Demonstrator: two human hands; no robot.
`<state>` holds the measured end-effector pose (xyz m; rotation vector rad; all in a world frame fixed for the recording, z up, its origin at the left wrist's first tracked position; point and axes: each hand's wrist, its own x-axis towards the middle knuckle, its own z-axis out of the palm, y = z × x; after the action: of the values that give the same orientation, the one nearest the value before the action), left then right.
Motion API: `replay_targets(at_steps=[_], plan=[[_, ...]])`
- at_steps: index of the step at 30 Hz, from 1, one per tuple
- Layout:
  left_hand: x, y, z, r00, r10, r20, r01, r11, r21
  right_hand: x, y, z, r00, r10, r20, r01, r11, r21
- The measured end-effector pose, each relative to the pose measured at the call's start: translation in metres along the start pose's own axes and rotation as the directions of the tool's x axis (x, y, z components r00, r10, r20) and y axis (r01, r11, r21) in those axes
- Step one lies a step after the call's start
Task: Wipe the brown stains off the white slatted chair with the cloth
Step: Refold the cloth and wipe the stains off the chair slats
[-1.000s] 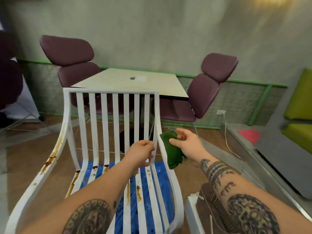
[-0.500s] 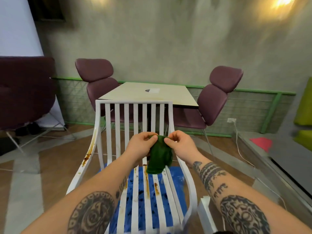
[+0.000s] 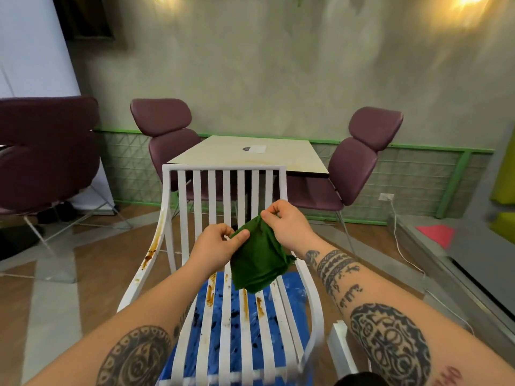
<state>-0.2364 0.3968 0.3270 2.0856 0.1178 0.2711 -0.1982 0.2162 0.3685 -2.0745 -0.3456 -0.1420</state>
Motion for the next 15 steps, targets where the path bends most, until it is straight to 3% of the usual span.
replay_targets(at_steps=[6,9,11,15], plan=[[-0.009,-0.019,-0.005,0.989,0.032,0.147,0.000,0.977,-0.213,0.009,-0.013,0.000,0.997,-0.062,0.054,0.061,0.998,0.024],[-0.009,-0.023,-0.011,0.971,0.006,0.239,0.030,0.988,-0.149,0.015,-0.014,-0.006,0.995,-0.080,0.053,0.081,0.997,-0.003],[-0.007,-0.025,-0.017,0.966,-0.024,0.256,0.057,0.991,-0.121,0.020,-0.014,-0.009,0.996,-0.086,0.033,0.086,0.996,-0.020],[0.001,-0.023,-0.024,0.977,-0.095,0.192,0.160,0.922,-0.354,0.034,-0.007,-0.011,0.995,-0.055,-0.082,0.055,0.998,-0.008]])
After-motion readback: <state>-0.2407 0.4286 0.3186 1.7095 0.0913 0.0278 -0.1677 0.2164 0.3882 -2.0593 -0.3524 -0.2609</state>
